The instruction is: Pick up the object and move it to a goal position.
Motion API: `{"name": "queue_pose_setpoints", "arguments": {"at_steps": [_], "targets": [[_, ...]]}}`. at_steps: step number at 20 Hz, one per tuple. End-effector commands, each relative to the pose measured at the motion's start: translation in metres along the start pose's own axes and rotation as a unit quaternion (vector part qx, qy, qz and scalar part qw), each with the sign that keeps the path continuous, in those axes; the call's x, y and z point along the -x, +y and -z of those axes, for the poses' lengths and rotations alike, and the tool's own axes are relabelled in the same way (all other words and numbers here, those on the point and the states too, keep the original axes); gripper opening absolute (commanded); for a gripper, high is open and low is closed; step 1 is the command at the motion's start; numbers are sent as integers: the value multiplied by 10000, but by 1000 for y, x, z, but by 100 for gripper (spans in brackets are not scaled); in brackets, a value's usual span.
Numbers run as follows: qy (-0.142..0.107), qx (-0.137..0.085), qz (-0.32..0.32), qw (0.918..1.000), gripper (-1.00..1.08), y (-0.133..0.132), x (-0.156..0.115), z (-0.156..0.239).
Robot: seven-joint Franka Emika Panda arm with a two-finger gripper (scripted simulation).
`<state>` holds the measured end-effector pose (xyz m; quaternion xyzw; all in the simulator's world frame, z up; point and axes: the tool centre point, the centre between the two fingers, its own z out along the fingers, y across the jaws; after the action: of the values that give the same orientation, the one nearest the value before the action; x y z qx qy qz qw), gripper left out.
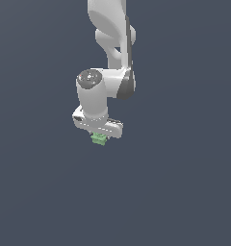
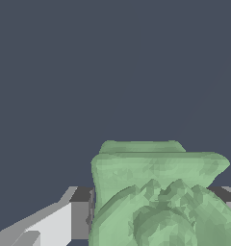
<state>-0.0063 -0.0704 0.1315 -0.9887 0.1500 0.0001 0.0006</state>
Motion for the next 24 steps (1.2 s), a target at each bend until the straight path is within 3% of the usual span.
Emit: {"name": "queue_pose_setpoints", "arguments": {"at_steps": [1,13,24], "targets": [[0,-2,-1,10000,-100,22,-7,23],[1,0,-1,10000,-100,117,-44,122],[2,6,0,10000,-100,148,-60,155]]}}
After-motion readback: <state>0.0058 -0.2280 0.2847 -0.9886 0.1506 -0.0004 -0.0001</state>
